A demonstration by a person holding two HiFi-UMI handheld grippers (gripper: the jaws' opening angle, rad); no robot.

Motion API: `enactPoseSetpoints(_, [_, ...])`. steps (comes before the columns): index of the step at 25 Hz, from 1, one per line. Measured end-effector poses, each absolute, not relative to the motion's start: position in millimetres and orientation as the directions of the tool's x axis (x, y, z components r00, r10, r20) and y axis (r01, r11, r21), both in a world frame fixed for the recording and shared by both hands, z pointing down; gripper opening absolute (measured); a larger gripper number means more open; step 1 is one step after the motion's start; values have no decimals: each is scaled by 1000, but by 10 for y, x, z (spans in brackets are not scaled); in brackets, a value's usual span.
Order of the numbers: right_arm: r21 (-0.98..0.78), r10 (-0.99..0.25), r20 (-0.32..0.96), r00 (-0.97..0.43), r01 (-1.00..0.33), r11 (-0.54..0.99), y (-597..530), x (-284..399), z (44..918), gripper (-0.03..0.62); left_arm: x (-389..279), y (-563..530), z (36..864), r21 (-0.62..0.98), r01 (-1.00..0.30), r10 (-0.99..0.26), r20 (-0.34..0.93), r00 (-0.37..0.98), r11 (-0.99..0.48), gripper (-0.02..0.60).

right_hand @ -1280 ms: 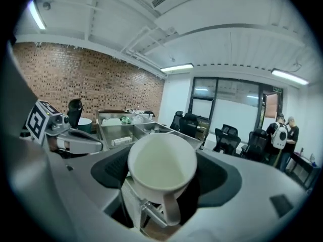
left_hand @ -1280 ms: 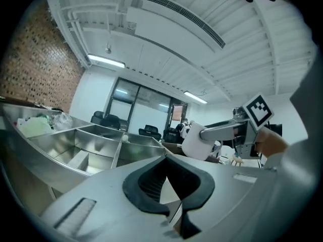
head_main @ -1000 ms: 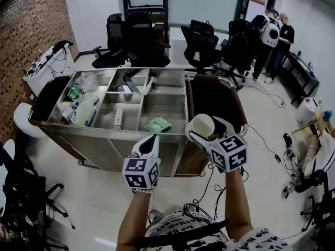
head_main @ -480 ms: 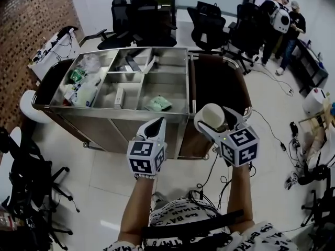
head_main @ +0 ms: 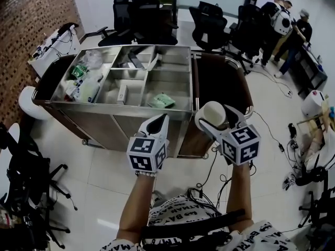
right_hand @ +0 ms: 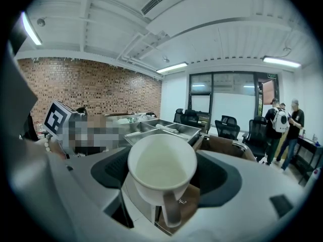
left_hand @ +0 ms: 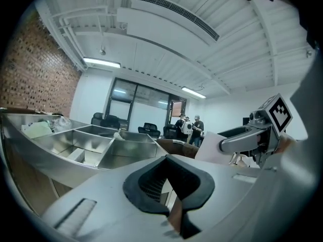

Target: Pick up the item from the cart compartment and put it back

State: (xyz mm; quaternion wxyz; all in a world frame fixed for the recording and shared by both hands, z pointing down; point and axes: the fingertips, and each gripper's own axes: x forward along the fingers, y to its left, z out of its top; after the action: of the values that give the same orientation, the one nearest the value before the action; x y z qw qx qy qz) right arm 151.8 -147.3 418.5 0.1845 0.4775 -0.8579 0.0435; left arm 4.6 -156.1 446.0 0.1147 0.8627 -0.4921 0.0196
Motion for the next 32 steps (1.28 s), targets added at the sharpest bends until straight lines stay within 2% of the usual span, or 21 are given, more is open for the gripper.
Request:
enactPoseSetpoints(13, [140,-814,373,-445,-840,524,-1749,1288,4032,413,-233,-1649,4378,192,-836,-826,153,543,-514,-2])
enactPoseSetpoints(24, [189,-819,383,-427,-832,522,-2527,1177,3420,413,-271,-1883,4154,219,-810,-805,137,578,-544,-2])
enactPoseSetpoints(32, [206,-798,412,-439,-808,552,-3177,1120,3344,413,-261,-2198,4138,248,-824,-821,149,552,-509,-2])
